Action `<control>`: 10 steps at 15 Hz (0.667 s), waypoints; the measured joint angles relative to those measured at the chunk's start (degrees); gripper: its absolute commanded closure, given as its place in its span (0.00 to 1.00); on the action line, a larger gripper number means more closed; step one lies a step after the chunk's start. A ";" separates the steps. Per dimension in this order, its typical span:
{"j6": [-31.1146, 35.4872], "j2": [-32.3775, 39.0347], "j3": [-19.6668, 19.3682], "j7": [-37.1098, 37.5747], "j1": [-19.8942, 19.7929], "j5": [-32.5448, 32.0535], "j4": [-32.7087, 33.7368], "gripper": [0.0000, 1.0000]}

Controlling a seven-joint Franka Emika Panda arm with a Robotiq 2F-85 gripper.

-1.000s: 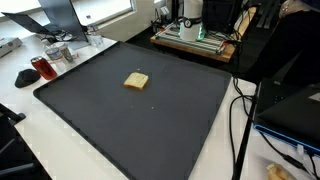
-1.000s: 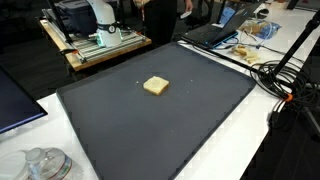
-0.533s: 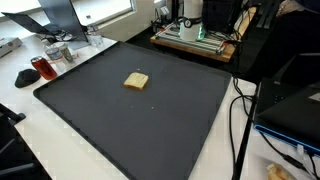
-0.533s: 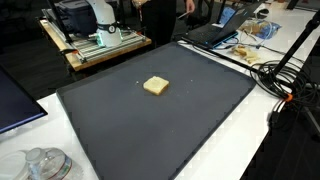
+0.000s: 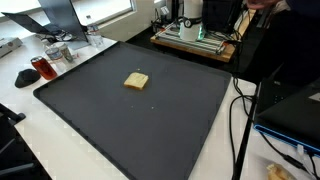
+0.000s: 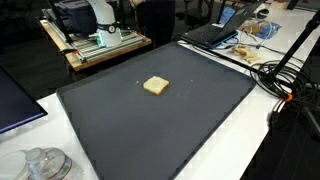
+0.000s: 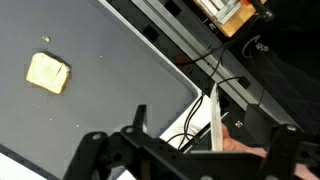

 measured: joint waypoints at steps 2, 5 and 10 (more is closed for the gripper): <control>-0.03 0.46 -1.46 -3.18 0.08 0.46 -0.07 0.02; -0.16 0.99 -4.47 -7.53 0.08 0.53 -0.37 0.32; -1.20 1.95 -7.97 -11.54 -0.11 0.53 -0.32 0.67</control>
